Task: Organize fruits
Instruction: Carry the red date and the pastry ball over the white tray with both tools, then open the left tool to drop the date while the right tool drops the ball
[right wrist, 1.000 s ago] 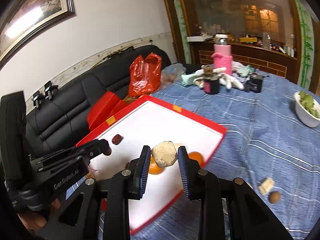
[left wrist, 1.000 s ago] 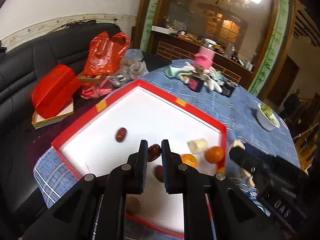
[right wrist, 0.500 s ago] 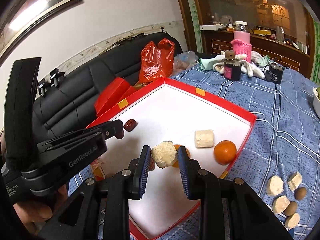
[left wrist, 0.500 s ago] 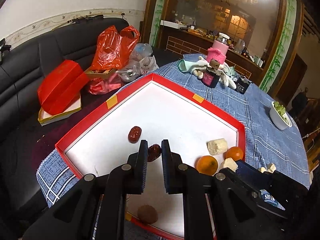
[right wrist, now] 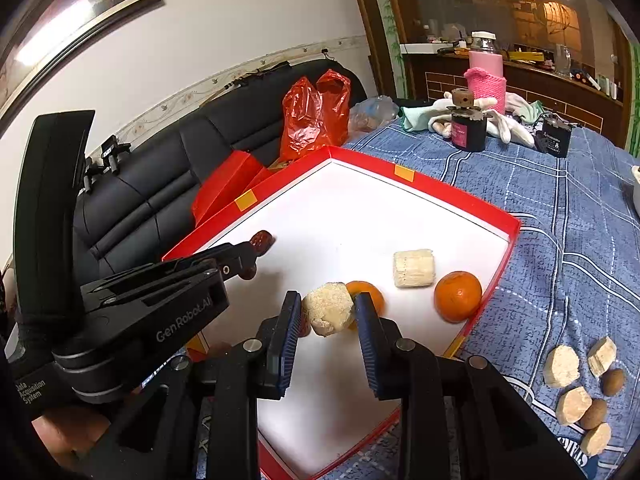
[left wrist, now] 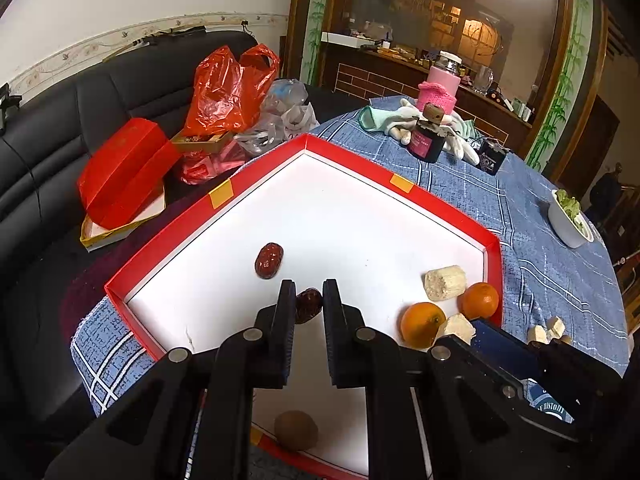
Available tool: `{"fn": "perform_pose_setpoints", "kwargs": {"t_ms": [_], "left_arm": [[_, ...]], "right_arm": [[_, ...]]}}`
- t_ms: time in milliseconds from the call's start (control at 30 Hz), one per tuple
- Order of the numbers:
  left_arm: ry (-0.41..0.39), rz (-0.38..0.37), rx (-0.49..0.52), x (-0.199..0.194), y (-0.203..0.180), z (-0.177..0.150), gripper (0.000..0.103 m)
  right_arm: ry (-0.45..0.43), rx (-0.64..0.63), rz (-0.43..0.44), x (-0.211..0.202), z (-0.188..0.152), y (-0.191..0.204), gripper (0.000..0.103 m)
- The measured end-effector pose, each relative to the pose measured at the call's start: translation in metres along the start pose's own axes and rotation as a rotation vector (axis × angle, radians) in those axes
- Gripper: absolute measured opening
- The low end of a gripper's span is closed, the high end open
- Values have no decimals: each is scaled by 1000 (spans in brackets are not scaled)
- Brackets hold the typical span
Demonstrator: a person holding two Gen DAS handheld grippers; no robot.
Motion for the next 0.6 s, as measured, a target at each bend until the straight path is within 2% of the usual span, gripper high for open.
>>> {"fn": "perform_pose_setpoints", "kwargs": {"t_ms": [333,467,533,567,600], "left_arm": [[8,14,2,1,4,-2,12],[26,-5,-30,2,7,-2,12],[30,32,-37,2,10,-3,26],[36,46,-38,2,10,-3,49],[39,52,-39,2,10,-4,65]], "right_arm": [[24,3,-11,8,-4,0,30],[20,7,-18,6,-3,0,31],[12,16,-20,2,-2,-1,31],[3,21,-21,-2,-1,-3,31],[-2,23,-26,-4,-1,-5,32]]}}
Point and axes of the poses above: each gripper's, at about its wrist camera, not at the fingertips, and x roughly the way its jaws point, y to its left, z to its top, the point moved 5 cm from there along x, roughly the way its jaws point, and after that the axes turned 11 degrees about -z, right-handed, at the moved point
